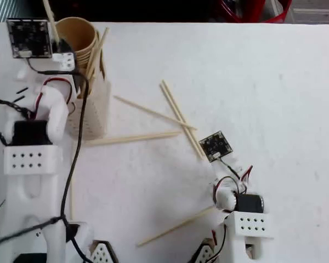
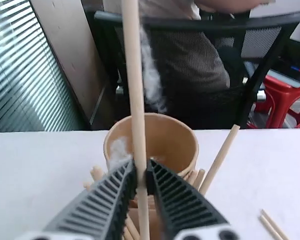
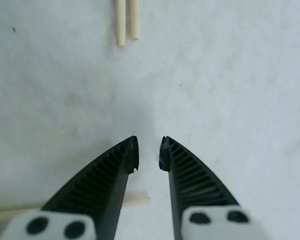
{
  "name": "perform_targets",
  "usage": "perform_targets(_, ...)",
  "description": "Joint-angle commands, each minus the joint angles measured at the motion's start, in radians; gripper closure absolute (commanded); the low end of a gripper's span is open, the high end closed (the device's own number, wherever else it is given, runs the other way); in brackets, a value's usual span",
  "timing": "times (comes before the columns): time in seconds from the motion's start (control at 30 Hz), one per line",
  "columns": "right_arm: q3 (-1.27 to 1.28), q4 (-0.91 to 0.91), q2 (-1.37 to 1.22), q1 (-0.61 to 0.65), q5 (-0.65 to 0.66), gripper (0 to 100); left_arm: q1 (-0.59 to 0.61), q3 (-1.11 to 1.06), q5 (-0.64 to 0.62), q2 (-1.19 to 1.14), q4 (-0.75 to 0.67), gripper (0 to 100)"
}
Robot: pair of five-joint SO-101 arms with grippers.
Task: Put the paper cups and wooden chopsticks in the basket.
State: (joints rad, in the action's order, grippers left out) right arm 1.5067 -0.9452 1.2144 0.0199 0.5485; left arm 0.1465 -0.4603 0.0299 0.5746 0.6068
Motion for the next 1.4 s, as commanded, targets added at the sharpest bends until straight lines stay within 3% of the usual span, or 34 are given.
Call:
perform_targets(0.0,-0.006,0.015,0.01,-0.007,0.011,91.8,0.008,-0.002,-0.015,-0.001,0.032,86)
perform_targets(0.33,-0.006,0.013,0.01,-0.007,0.011,91.8,0.021,0.008,-0.014,0.105,0.084,88)
perform_targets(0.67,0.025,0.071,0.01,-0.007,0.011,91.8,0.338,0.219,-0.014,0.107,0.215,88)
perform_targets(0.93,-0.028,-0.004,0.008,-0.01,0.012,91.1,0.556,0.305,-0.014,-0.246,0.215,87)
perform_targets(1.13,-0.25,-0.134,-0.002,0.001,0.04,80.3,0.668,0.324,0.017,-0.575,0.207,87)
perform_targets(1.23,-0.391,-0.179,-0.035,0.045,0.038,81.9,0.682,0.336,0.066,-0.739,0.166,87)
perform_targets(1.37,-0.635,-0.234,-0.255,0.137,-0.021,82.3,0.68,0.342,-0.012,-0.957,0.064,87)
